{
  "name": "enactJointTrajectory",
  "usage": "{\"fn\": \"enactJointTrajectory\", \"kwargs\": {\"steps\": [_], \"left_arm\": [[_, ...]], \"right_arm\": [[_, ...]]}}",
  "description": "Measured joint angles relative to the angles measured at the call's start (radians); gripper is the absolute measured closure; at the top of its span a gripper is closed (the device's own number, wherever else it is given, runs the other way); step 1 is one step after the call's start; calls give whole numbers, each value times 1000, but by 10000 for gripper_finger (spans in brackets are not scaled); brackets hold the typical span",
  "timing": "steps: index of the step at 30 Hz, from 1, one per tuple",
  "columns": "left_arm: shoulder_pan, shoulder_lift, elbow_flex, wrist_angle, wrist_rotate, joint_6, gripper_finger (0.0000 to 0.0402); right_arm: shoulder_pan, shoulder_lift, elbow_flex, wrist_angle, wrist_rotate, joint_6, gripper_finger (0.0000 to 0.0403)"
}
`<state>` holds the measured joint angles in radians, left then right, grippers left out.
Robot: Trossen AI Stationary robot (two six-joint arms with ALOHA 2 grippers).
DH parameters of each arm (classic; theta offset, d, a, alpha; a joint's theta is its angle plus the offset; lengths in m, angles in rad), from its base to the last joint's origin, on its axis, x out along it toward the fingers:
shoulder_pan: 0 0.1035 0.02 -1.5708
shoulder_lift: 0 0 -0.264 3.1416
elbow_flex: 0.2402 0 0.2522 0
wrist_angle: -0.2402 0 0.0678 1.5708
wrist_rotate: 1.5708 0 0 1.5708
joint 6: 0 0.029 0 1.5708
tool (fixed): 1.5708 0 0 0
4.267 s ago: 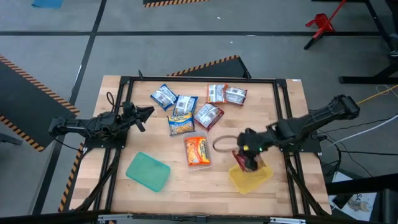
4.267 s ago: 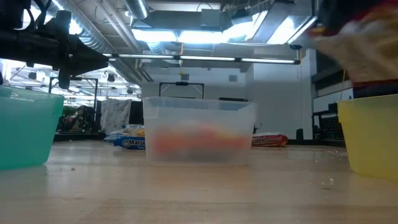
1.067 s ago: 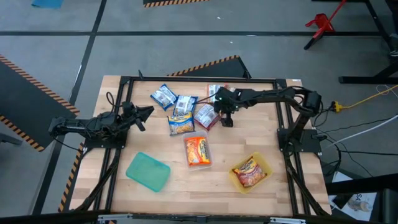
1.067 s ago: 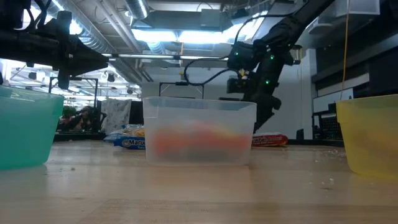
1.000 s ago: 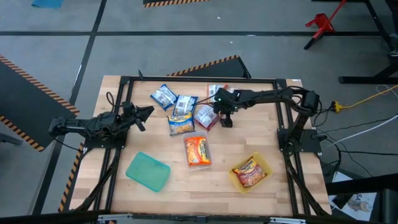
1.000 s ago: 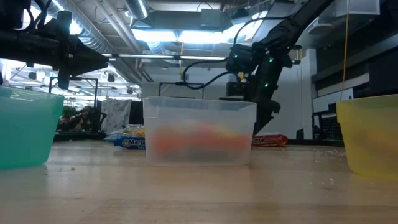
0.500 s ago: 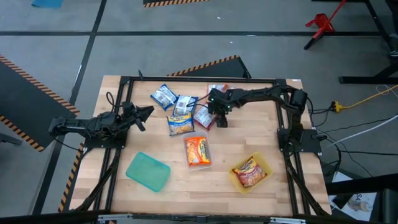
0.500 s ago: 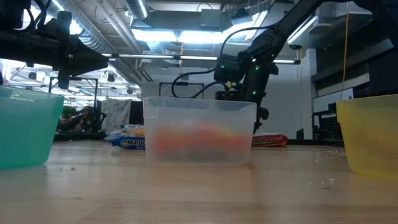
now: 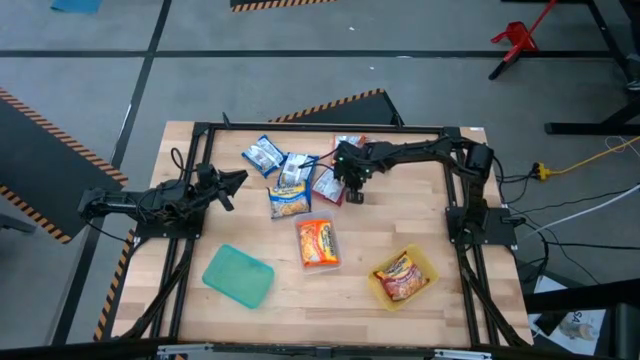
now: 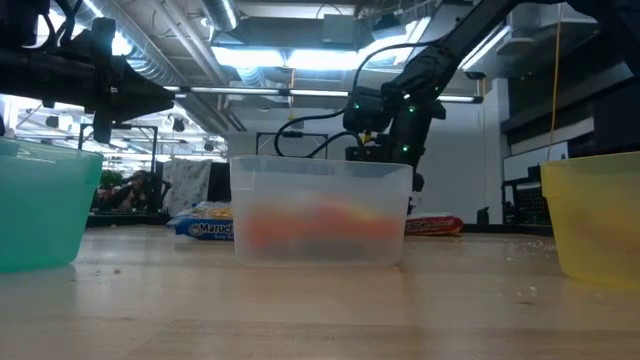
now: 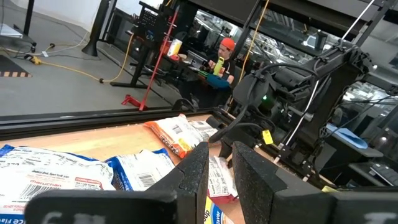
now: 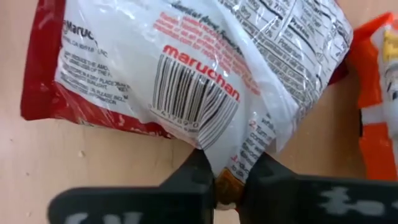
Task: Sort Maruchan noodles
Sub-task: Put the bottom red noodle pack into the yellow bin
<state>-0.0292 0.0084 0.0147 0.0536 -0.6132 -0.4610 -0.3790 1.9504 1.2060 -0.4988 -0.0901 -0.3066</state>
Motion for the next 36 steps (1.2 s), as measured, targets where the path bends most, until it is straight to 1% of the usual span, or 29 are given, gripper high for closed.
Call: {"fn": "enactJointTrajectory", "kwargs": {"steps": [2,4,8,15,20,24,28,32,36], "left_arm": [[0,0,0,0,0,0,335],[0,0,0,0,0,0,335],[0,0,0,0,1,0,335],[0,0,0,0,1,2,335],[0,0,0,0,1,2,335],[0,0,0,0,0,2,335],[0,0,0,0,0,-1,335],[0,0,0,0,0,-5,335],[0,0,0,0,0,-7,335]], "right_arm": [[0,2,19,-39,0,21,385],[0,-4,40,-87,0,23,395],[0,-59,73,-154,11,56,396],[24,-229,74,-300,11,165,399],[117,-375,75,-434,46,285,401],[239,-478,75,-550,104,435,401],[398,-568,75,-660,150,665,401],[601,-631,75,-747,187,952,401],[812,-655,76,-775,239,1204,401]]}}
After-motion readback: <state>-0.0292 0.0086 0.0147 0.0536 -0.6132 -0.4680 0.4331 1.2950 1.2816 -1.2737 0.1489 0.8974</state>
